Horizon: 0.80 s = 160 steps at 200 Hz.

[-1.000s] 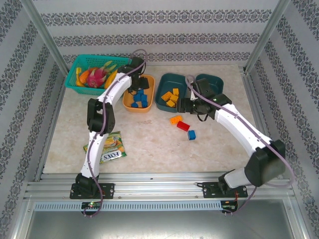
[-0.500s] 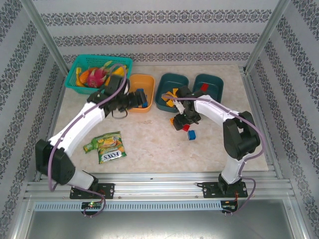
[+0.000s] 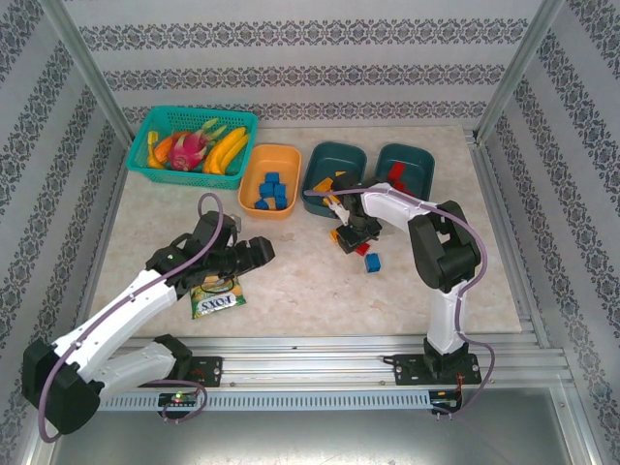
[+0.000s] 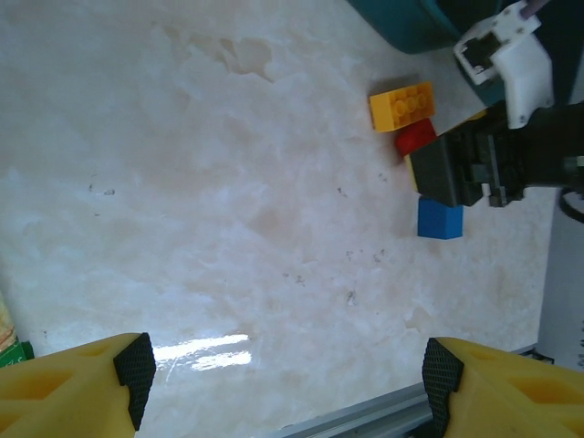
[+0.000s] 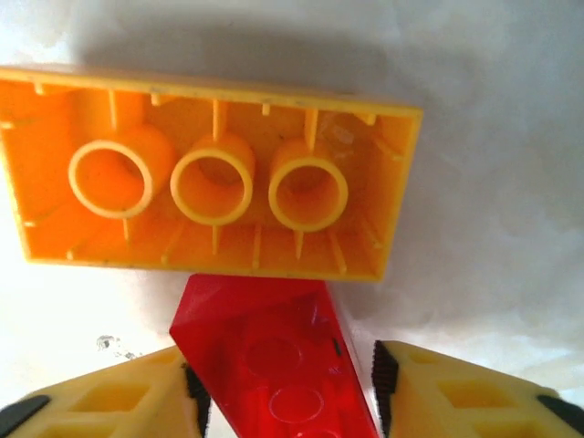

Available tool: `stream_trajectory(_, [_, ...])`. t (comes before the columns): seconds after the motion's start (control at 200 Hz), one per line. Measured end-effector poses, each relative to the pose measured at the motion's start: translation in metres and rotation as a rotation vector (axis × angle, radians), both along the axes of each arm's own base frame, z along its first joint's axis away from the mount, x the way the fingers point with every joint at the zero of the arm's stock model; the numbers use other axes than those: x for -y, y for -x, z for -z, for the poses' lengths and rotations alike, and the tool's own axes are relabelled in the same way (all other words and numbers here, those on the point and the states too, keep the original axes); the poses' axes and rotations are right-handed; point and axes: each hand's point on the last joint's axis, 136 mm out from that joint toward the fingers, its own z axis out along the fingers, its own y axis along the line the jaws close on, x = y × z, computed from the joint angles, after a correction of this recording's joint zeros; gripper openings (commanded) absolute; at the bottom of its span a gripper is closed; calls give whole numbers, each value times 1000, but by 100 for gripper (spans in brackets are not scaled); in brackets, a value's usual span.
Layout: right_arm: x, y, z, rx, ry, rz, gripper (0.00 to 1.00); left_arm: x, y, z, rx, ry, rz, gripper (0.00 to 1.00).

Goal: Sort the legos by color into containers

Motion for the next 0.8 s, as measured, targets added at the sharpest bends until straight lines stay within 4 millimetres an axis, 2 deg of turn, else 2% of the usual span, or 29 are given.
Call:
stream_trajectory(0.225, [-5,1,-2,12,-6,-12,22,-1,1,-2,2,10,-10,79])
stream_trajectory(0.405, [-8,11,-13,28,-23,-16,18,4,-1,3,-10,7,1,79])
stream_trajectory(0.505, [-9,12,-42,88,-68,12,17,14,-4,6,-16,17,26,80])
stream_trajectory(0.6, [-5,5,-85,191,-142,75,14,30,-16,2,-18,32,52,80])
stream_trajectory(0.704, [21,-17,-128,301,-201,216,14,49,-39,-13,8,55,77,82])
stream_trajectory(0.799, [55,-47,-150,373,-208,373,14,71,-67,-34,54,85,103,81])
